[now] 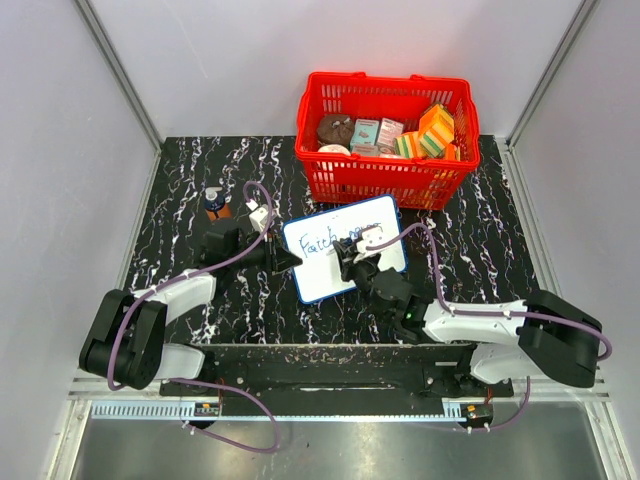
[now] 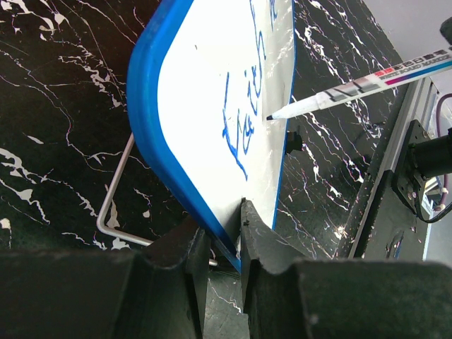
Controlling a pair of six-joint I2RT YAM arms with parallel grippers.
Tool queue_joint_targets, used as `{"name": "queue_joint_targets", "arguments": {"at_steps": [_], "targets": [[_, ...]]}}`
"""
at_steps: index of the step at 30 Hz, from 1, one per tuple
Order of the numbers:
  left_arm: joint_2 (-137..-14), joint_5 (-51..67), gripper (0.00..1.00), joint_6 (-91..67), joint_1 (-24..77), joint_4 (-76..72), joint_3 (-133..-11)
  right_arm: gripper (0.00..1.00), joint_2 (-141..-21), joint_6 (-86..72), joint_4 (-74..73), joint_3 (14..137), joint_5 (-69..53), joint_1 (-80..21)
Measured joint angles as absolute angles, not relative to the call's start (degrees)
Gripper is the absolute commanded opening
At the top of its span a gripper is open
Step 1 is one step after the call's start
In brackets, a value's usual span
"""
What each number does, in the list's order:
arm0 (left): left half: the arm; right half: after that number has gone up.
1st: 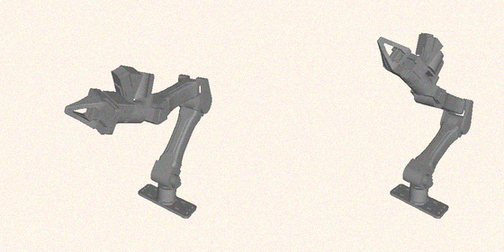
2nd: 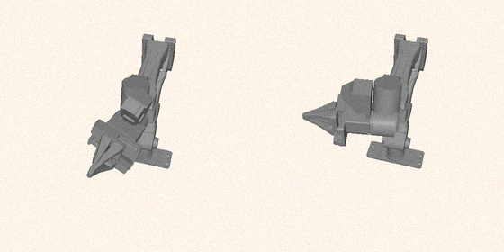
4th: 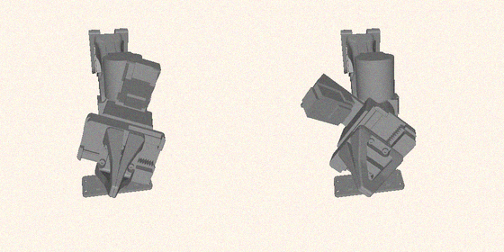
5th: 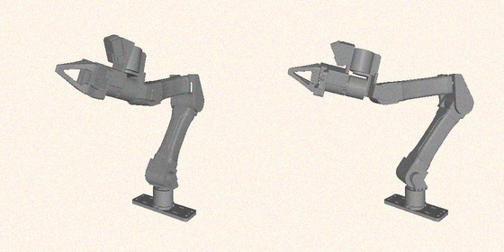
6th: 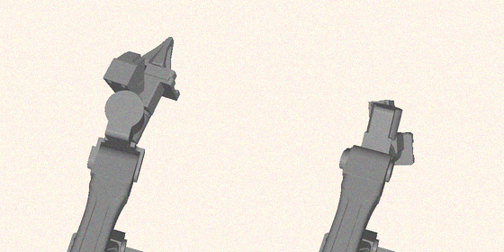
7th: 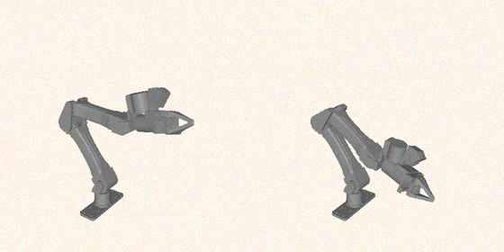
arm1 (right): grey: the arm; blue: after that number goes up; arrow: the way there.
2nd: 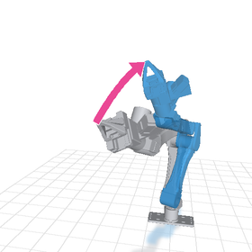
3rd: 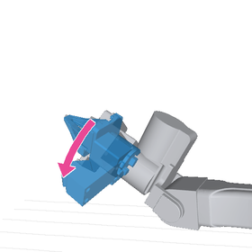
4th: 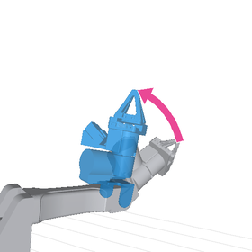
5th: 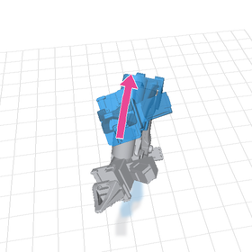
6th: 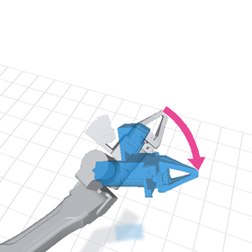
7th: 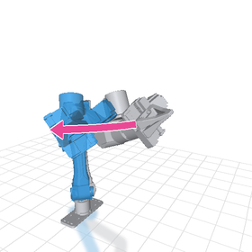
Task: Write a sentence on the whiteboard
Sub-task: Write with the whiteboard marker on the whiteboard.
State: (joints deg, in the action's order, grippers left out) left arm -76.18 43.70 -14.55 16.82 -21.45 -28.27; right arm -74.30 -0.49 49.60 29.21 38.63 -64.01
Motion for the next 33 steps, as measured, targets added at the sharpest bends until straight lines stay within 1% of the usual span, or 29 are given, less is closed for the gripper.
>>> {"name": "queue_joint_targets", "arguments": {"at_steps": [9,33], "targets": [[-76.2,43.7,0.0,-14.6,16.8,-21.4,-28.3,0.0,-77.0,0.2,50.1,30.8,39.6,-64.0],[-76.2,43.7,0.0,-14.5,16.8,-21.4,-28.3,0.0,-76.6,-1.6,49.3,30.7,37.8,-64.0]]}}
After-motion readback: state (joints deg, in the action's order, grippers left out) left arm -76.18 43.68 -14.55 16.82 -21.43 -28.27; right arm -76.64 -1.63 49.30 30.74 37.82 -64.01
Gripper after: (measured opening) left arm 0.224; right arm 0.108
